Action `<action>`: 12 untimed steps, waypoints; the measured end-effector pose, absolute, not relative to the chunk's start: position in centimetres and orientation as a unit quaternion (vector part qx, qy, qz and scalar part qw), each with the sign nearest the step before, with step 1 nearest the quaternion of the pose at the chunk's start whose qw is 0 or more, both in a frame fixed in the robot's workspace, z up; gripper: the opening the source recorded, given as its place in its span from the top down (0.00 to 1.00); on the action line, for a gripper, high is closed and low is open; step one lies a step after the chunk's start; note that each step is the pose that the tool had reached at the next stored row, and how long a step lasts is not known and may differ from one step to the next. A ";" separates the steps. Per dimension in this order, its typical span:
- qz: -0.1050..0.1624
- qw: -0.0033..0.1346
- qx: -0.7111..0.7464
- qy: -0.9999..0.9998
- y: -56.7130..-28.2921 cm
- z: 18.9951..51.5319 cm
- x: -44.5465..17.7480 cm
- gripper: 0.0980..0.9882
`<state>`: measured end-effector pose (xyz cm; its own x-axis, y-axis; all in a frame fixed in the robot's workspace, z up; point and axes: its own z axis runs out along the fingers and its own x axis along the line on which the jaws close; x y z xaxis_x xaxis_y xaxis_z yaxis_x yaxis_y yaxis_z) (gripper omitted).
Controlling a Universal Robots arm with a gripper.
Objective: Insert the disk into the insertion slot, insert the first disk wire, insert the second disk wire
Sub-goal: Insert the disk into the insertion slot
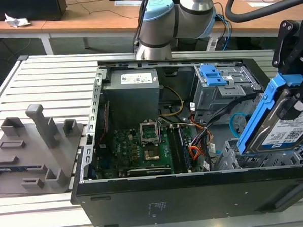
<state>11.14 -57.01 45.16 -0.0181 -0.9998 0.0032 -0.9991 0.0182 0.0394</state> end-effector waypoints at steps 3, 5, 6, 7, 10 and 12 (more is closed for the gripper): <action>-0.013 0.015 0.701 -0.713 -56.9 44.8 11.1 0.70; -0.013 0.015 0.701 -0.713 -56.6 44.7 11.1 0.70; -0.013 0.015 0.701 -0.713 -56.4 44.7 11.1 0.70; -0.013 0.014 0.701 -0.713 -56.3 44.6 11.1 0.70; -0.014 0.014 0.701 -0.713 -55.5 44.5 11.1 0.70; -0.014 0.014 0.701 -0.713 -55.3 44.3 11.1 0.70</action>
<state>11.14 -55.28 44.33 -0.0181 -0.9998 -0.0002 -0.9991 0.0181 0.0394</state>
